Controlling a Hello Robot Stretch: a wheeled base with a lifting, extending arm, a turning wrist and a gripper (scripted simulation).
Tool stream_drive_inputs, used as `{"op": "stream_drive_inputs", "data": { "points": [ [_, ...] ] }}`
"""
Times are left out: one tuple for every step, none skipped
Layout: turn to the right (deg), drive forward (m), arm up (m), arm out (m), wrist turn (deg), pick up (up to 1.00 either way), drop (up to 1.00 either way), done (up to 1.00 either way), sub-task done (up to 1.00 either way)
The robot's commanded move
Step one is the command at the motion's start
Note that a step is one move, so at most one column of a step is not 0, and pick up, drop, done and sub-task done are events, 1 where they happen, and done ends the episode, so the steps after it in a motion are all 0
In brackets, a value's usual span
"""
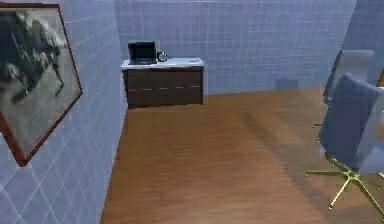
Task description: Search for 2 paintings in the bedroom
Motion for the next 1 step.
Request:
{"op": "stream_drive_inputs", "data": {
  "points": [
    [45.0, 0.00, 0.00, 0.00, 0.0, 0.00, 0.00, 0.00, 0.00]
  ]
}}
